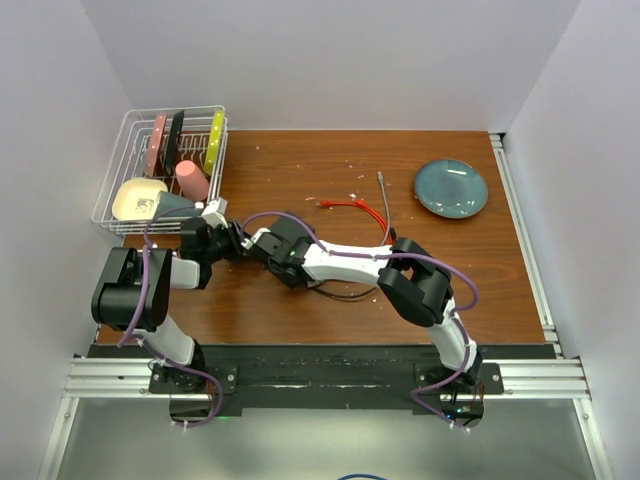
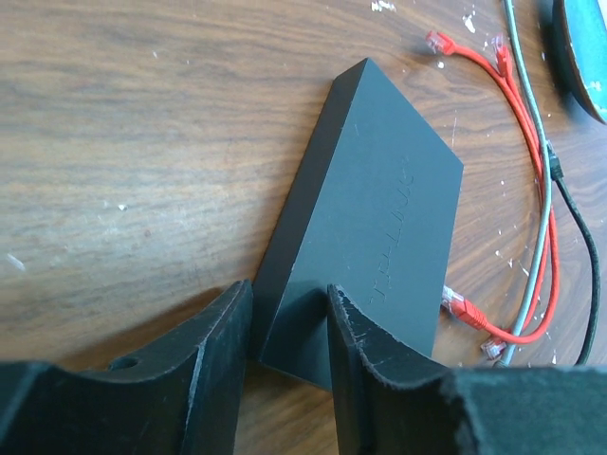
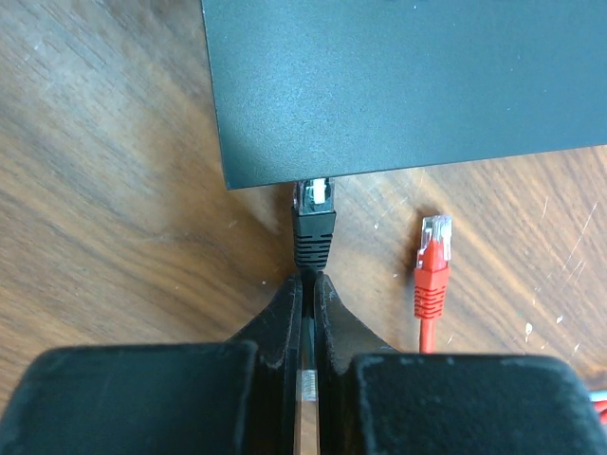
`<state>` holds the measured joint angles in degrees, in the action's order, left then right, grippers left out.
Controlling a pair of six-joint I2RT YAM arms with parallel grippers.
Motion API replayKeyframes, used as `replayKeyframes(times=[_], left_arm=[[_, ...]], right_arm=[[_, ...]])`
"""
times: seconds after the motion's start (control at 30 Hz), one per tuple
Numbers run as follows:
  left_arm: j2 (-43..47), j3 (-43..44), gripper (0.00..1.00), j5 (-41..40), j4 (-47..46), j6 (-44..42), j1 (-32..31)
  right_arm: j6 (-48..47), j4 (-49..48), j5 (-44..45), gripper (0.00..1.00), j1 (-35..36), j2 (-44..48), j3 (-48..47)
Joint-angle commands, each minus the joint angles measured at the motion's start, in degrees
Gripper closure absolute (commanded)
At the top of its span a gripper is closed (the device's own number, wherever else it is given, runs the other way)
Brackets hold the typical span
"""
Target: Insert the plug into the switch port
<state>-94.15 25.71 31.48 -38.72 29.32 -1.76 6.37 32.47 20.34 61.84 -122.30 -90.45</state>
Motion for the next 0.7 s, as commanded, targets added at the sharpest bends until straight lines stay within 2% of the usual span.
replayKeyframes(times=[0.0, 0.27, 0.67], left_arm=[[-1.12, 0.74, 0.68, 8.59, -0.74, 0.47, -1.14], [-1.92, 0.57, 0.73, 10.61, -1.36, 0.56, -1.67], [0.02, -0.75, 0.75, 8.77, 0.93, 0.12, -4.30]], right_arm=[[-2.15, -12.34, -2.23, 1.00, -0.67, -2.59, 0.45], [-4.26, -15.15, -2.58, 1.00, -0.67, -2.85, -0.60], [0.39, -10.50, -7.85, 1.00, -2.34, -6.63, -7.98]])
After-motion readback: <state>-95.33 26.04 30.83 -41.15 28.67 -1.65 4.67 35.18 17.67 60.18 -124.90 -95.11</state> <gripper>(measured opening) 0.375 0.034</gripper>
